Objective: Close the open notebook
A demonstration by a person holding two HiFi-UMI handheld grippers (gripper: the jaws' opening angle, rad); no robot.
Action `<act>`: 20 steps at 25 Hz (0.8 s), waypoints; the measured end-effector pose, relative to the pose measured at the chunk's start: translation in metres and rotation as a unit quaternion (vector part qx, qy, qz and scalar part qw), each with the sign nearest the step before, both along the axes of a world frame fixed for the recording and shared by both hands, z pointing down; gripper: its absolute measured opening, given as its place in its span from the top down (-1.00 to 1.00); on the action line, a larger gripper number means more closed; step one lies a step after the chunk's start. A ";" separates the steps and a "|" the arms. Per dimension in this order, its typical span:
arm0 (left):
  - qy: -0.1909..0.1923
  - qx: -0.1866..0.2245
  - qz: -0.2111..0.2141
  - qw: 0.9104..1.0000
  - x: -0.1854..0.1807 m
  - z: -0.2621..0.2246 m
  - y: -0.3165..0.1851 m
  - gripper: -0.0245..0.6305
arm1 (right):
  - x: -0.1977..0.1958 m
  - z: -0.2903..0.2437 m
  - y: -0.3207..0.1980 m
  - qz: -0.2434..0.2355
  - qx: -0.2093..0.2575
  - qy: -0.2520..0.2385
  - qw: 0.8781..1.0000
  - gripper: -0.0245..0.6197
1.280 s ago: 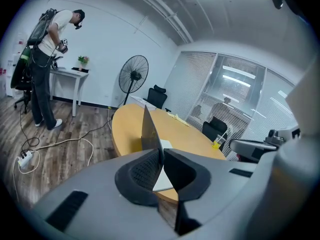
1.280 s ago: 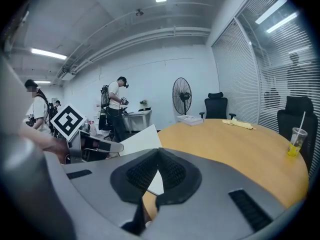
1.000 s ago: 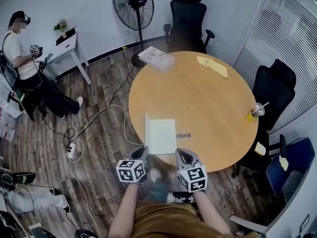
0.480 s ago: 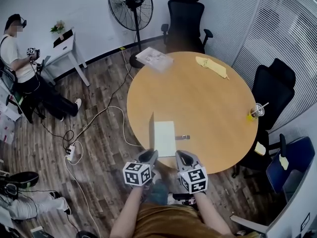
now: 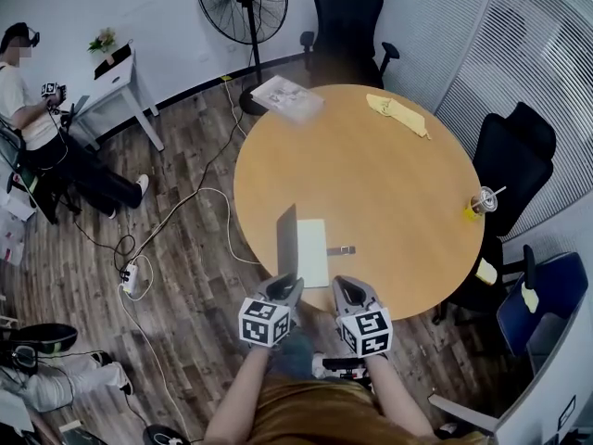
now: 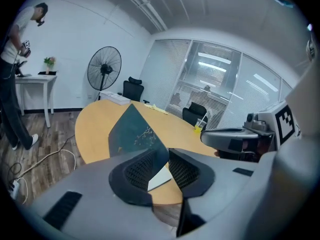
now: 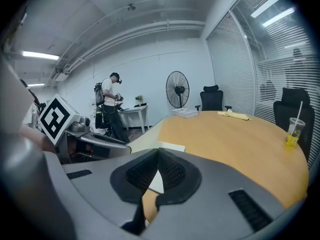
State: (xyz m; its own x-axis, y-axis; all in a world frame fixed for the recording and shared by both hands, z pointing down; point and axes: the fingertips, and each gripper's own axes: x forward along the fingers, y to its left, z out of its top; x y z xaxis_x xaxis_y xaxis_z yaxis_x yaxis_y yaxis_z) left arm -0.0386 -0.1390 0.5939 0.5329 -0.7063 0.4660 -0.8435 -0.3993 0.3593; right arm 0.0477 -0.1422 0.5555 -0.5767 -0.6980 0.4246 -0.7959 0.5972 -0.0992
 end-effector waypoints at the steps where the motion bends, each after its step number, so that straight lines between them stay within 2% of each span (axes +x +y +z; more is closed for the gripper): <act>1: -0.003 0.001 0.006 1.000 0.003 0.001 0.000 0.59 | 0.001 0.001 -0.001 0.002 -0.001 0.001 1.000 0.89; 9: -0.025 0.013 0.036 0.999 0.019 0.008 -0.003 0.57 | 0.010 0.012 -0.005 0.017 -0.016 -0.002 1.000 0.89; 20: -0.040 0.008 0.083 0.996 0.043 0.024 -0.006 0.56 | 0.031 0.028 -0.009 0.038 -0.033 0.013 0.999 0.89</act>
